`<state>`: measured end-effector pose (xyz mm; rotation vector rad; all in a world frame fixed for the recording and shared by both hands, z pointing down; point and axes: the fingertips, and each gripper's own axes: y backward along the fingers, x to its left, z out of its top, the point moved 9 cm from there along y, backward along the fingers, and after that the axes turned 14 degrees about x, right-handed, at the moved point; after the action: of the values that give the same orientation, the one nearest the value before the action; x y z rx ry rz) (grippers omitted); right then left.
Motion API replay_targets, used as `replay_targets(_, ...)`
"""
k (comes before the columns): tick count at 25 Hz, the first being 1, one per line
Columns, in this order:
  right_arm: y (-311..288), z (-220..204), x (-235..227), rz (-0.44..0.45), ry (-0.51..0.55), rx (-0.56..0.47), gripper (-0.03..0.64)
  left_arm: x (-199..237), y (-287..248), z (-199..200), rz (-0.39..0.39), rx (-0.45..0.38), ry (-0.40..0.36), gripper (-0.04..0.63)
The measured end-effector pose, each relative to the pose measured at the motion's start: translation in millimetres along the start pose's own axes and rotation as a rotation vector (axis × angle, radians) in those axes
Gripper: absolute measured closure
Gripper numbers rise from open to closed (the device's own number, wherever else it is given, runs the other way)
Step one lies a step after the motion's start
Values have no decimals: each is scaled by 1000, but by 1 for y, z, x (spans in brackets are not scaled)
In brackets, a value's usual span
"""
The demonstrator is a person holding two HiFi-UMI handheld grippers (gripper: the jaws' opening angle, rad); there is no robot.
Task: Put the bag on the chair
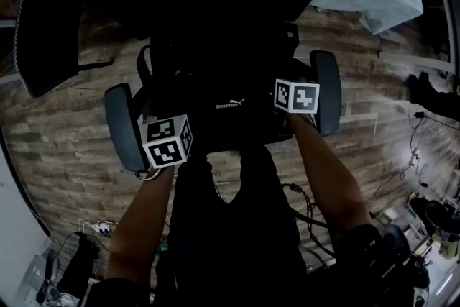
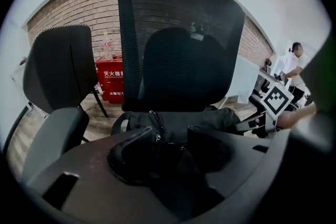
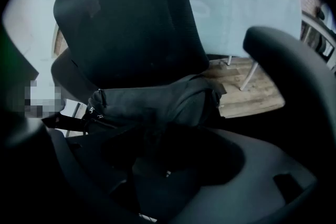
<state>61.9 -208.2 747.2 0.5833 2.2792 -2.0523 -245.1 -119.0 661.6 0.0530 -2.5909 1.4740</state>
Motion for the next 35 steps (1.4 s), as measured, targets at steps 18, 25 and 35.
replay_targets(18, 200, 8, 62, 94, 127, -337, 417, -47, 149, 70, -132, -241, 3, 530)
replay_targets(25, 288, 16, 88, 126, 172, -513, 505, -55, 207, 102, -193, -351, -31, 562)
replay_targets(35, 364, 13, 104, 157, 221, -660, 525, -63, 262, 126, -246, -466, -40, 569)
